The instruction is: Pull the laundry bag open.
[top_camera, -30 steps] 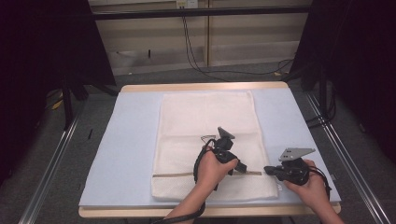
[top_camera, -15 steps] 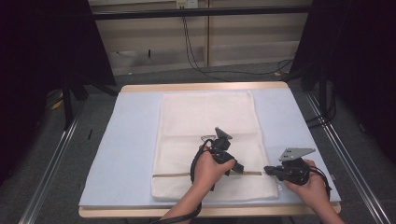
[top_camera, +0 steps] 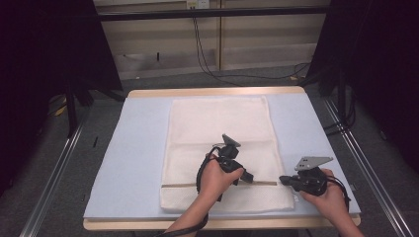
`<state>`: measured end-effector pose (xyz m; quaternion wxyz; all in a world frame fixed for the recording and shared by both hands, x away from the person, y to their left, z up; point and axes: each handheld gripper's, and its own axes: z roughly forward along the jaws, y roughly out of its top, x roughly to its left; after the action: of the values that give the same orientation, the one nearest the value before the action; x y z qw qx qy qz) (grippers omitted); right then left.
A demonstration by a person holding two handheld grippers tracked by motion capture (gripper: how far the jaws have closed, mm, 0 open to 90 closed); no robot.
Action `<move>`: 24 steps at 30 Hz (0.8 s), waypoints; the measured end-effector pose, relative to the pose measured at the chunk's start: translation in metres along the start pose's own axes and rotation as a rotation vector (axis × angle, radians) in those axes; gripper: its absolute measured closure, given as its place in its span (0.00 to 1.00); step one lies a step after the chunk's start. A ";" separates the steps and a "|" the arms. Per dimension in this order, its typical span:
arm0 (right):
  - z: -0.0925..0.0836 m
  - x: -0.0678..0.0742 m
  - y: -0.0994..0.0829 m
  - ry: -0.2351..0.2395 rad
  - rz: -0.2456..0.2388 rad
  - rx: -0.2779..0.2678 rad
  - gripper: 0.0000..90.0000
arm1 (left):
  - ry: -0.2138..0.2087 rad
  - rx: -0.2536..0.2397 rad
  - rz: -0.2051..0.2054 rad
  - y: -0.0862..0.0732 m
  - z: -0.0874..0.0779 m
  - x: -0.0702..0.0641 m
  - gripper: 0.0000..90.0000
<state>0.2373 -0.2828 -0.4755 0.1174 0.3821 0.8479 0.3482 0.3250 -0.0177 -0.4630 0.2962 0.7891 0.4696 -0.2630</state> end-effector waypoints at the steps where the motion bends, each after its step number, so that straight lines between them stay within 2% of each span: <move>1: 0.000 0.000 0.000 -0.002 0.005 0.004 1.00 | -0.010 0.000 0.000 0.000 0.000 0.001 0.97; 10: 0.000 -0.001 0.000 0.006 0.013 -0.001 1.00 | -0.018 -0.003 0.002 -0.001 -0.004 0.002 0.97; 13: 0.000 -0.001 0.000 0.009 0.015 -0.004 1.00 | -0.011 -0.007 -0.007 -0.001 -0.004 0.002 0.97; 17: 0.000 -0.001 0.000 0.006 0.016 0.002 1.00 | -0.012 -0.003 0.002 -0.002 -0.004 0.004 0.97; 18: 0.000 -0.001 0.000 0.006 0.014 0.000 1.00 | 0.002 0.000 0.002 -0.001 -0.005 0.004 0.97; 20: 0.000 0.000 0.000 0.005 0.016 0.003 1.00 | -0.007 -0.002 -0.001 -0.002 -0.006 0.005 0.97; 21: 0.000 0.000 0.000 0.004 0.017 0.005 1.00 | 0.015 -0.007 -0.003 -0.002 -0.006 0.004 0.97; 23: 0.000 0.000 0.000 0.004 0.016 0.003 1.00 | -0.008 -0.005 -0.002 -0.002 -0.008 0.006 0.97; 24: 0.000 -0.001 0.000 0.007 0.015 0.001 1.00 | 0.006 -0.004 0.006 -0.002 -0.008 0.005 0.97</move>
<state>0.2383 -0.2834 -0.4756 0.1115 0.3874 0.8455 0.3501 0.3263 -0.0076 -0.4614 0.2971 0.7907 0.4686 -0.2587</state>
